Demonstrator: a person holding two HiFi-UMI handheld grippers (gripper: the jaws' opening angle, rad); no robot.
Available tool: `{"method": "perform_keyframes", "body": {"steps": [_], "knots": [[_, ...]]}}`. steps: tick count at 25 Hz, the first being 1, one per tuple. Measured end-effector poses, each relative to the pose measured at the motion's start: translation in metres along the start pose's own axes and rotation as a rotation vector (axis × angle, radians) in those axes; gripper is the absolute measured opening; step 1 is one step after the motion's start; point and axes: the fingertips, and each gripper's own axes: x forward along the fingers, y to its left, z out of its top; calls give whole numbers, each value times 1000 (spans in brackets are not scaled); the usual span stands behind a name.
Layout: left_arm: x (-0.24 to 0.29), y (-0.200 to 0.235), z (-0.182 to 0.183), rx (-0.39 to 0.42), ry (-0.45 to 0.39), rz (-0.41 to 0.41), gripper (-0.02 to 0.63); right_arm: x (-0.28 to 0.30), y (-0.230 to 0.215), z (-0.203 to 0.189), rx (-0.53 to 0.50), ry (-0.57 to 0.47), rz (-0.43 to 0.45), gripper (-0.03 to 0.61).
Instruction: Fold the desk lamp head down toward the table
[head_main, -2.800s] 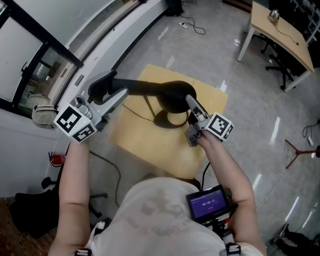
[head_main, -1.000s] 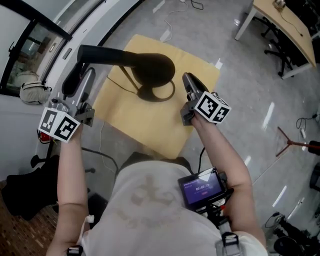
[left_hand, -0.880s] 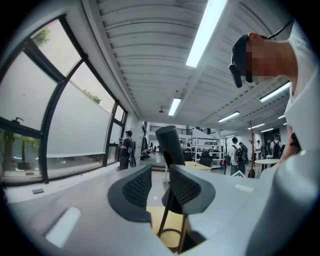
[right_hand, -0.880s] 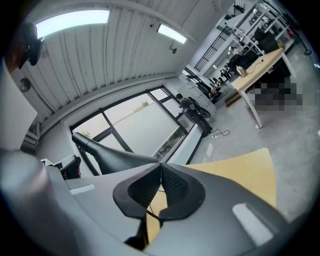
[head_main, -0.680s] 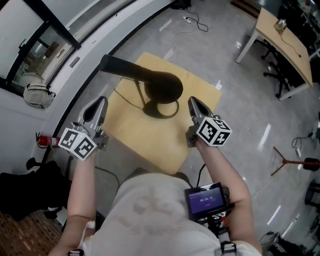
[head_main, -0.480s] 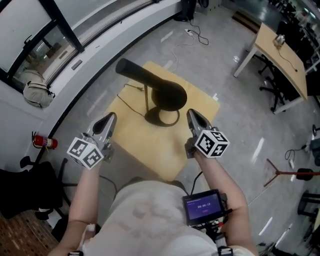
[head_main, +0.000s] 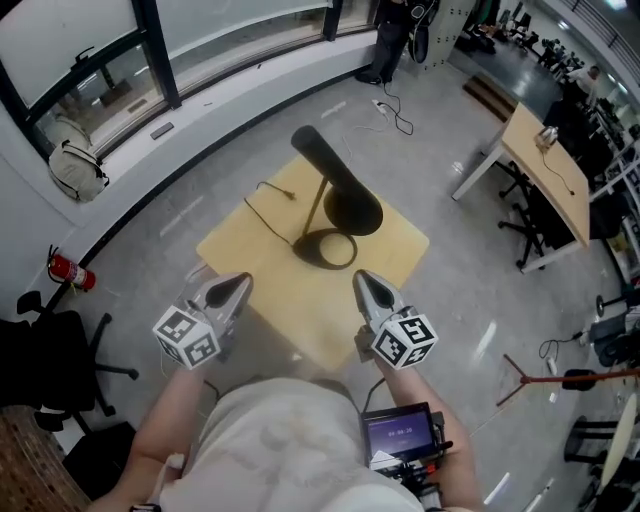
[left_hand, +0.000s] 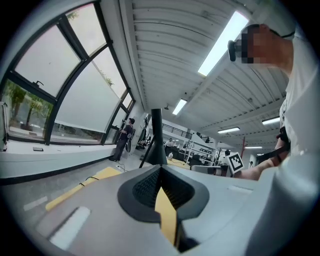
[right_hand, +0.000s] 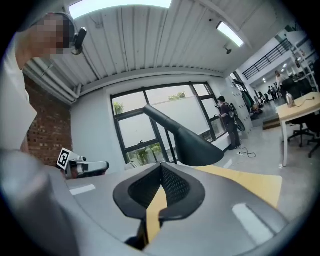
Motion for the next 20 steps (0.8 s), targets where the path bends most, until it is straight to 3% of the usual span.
{"method": "perform_keyframes", "body": {"steps": [5,12,20], "knots": [[-12,-26,-17,36,18,-49,2,-20,38,-24,-72,40,37,11],[-26,-43,-43,5,38,-82,2,-43,76,-48,-144,80,62,11],[-69,-75,-51,-27,83,-112,2,-62,119,-64,-95,114,76,11]]}}
